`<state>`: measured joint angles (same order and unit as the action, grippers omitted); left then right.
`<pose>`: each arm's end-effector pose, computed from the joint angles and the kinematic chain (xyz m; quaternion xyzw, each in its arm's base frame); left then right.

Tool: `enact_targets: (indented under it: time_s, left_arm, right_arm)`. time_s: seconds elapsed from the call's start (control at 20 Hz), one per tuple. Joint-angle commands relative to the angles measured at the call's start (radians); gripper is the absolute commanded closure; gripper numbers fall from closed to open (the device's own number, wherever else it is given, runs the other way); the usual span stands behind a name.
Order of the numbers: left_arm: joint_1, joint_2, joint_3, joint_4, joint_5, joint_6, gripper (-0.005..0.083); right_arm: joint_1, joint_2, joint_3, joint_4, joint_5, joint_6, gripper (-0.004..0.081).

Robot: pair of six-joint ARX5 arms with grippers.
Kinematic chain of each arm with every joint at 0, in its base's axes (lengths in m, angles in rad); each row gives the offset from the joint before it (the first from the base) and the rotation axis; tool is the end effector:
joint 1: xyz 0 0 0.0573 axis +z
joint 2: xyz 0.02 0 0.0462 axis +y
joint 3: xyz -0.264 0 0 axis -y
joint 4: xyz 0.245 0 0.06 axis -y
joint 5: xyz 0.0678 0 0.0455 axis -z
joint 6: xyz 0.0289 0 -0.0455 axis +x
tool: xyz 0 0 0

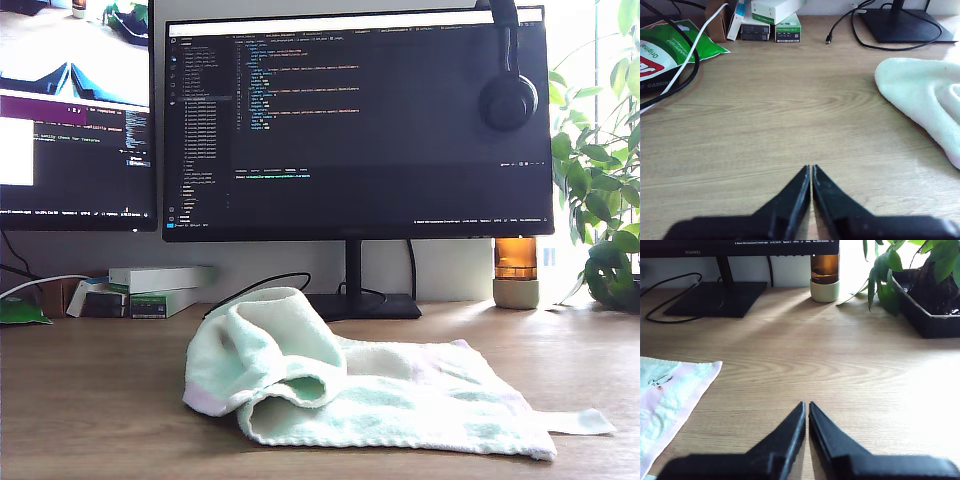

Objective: Fold the tea towel to a neat square and place it to the right

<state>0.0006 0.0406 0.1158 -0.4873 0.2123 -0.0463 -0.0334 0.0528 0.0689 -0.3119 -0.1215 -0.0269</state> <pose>0.0840 -0.0060 0.1540 -0.0443 0.2058 -0.0987 0.9726 0.0927 0.0004 0.1532 -0.0019 0.1463 0.0455 0.9882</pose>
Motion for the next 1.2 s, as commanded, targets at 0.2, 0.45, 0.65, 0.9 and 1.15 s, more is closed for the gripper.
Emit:
enact_targets:
  time_s: [0.2,0.45,0.65,0.9,1.15]
  left_arm:
    - [-0.002,-0.003,-0.003,0.122,0.071,-0.029,0.0795]
    - [-0.002,-0.003,-0.003,0.137,0.095,-0.034,0.0795]
    - [-0.002,-0.003,-0.003,0.291,0.188,-0.06,0.0795]
    - [-0.002,-0.002,-0.003,0.357,0.227,-0.071,0.0795]
    - [-0.029,0.0,-0.003,0.38,0.296,-0.087,0.0795]
  right_arm:
    - [-0.006,0.002,-0.014,0.084,-0.007,0.029,0.0781]
    - [-0.006,0.002,-0.014,0.084,-0.008,0.03,0.0781]
    - [-0.006,0.002,-0.014,0.11,-0.067,0.096,0.0781]
    - [-0.006,0.002,-0.014,0.136,-0.079,0.109,0.0781]
    - [-0.006,0.002,-0.014,0.141,-0.145,0.11,0.0781]
